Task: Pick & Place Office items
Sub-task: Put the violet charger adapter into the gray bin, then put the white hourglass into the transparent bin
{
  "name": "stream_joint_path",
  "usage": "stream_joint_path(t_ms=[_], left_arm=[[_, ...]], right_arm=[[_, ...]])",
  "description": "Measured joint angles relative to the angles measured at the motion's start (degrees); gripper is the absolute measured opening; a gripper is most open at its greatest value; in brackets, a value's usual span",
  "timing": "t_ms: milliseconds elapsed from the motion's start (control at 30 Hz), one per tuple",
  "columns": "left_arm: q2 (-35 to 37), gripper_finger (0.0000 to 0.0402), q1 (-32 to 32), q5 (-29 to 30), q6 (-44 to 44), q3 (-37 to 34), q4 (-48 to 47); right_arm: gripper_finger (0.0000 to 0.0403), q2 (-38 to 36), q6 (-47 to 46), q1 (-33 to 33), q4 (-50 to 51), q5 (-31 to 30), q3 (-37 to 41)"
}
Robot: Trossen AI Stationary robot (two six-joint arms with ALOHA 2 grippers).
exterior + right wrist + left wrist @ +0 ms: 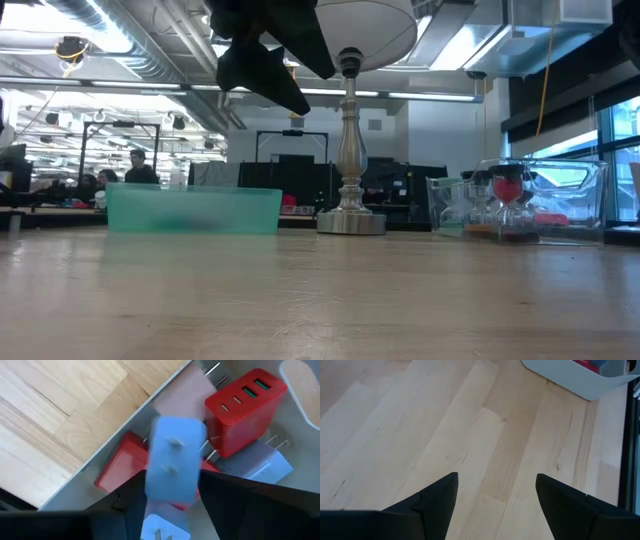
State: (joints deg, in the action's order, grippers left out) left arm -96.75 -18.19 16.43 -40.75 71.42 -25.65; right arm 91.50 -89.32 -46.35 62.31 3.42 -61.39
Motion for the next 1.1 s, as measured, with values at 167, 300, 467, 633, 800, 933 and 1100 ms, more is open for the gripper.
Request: stream_joint_path(t_ms=[167, 300, 467, 633, 800, 933, 1100], left_arm=[[0.0, 0.0265, 0.0, -1.3, 0.0, 0.0, -0.1], [0.8, 0.0265, 0.0, -6.9, -1.1, 0.0, -0.7], [3.6, 0.0265, -0.5, -17.8, -2.0, -0.1, -6.1], [7.2, 0.0265, -4.0, -34.3, 1.1, -0.1, -12.6], [10.2, 0.0265, -9.7, -42.2, 5.3, -0.1, -14.9], [10.4, 0.0265, -14.3, -35.4, 5.7, -0.1, -11.7], [7.5, 0.0265, -16.6, -14.2, 16.0, -0.1, 3.2]], right_arm=[[0.0206, 0.0, 0.0, 0.0, 0.0, 0.0, 0.0], [0.0235, -0.2, 0.0, 0.0, 0.0, 1.1, 0.0], [0.0259, -2.4, -1.1, 0.2, 0.8, 2.1, 0.0], [0.0265, -6.6, -2.6, 0.7, 1.0, -0.7, 0.0], [0.0265, -10.7, -2.8, 1.9, 1.0, -5.9, 0.0], [0.0265, -12.6, -0.9, 3.4, 0.9, -12.5, 0.0], [0.0265, -13.4, 2.0, 6.3, 0.3, -20.4, 0.0]])
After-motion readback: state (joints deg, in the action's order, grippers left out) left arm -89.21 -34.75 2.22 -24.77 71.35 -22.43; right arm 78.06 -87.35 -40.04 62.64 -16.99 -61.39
